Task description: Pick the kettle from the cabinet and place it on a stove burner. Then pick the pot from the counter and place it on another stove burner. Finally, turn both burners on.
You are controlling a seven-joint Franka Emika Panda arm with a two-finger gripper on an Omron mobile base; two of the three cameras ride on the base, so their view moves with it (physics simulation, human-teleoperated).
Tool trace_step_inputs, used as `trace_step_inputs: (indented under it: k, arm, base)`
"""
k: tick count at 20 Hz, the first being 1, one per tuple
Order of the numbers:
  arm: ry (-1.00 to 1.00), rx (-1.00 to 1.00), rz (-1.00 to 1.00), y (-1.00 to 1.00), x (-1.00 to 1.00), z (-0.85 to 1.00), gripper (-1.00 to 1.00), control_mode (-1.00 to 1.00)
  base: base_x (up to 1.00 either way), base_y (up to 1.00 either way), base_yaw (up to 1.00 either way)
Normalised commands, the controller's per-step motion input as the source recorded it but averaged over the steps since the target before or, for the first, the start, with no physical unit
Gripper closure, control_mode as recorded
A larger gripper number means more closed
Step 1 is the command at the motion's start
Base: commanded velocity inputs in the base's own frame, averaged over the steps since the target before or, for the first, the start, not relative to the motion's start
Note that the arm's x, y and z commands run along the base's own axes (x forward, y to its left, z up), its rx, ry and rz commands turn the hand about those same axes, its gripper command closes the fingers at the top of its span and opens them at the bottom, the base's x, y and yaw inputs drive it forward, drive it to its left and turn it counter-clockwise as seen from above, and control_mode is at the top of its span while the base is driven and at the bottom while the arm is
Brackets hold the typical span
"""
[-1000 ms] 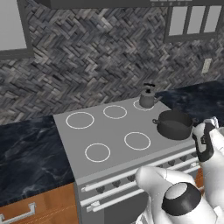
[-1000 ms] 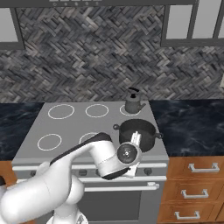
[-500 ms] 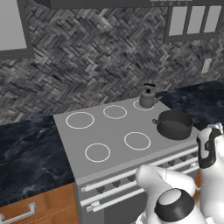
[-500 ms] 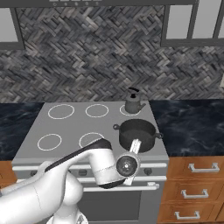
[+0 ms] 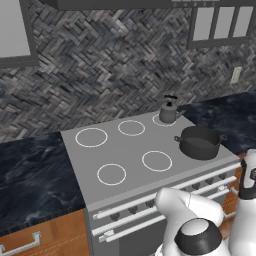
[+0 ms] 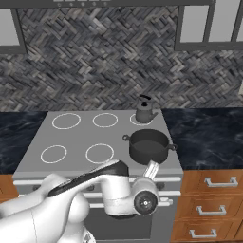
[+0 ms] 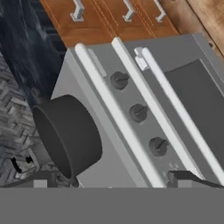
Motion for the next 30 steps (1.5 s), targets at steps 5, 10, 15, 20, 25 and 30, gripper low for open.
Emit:
trace_step_inputs:
  k: [5, 10, 15, 20, 25, 30]
  arm:
    - [-0.07, 0.13, -0.06, 0.00, -0.08, -0.03, -1.00, -1.00]
    - [-0.04, 0.11, -0.06, 0.01, 0.00, 0.00, -1.00, -1.00]
    - [0.00, 0.09, -0.07, 0.00, 0.00, 0.00, -1.00, -1.00]
    - [-0.01, 0.08, -0.08, 0.00, 0.00, 0.00, -1.00, -1.00]
    - [-0.09, 0.11, -0.08, 0.02, 0.00, -0.17, -1.00, -1.00]
    - [-0.10, 0.16, -0.04, 0.09, 0.00, -0.20, -1.00, -1.00]
  base:
    - [0.00, 0.00, 0.00]
    - [0.00, 0.00, 0.00]
    - [0.00, 0.00, 0.00]
    - [0.00, 0.00, 0.00]
    - [0.00, 0.00, 0.00]
    - [0.00, 0.00, 0.00]
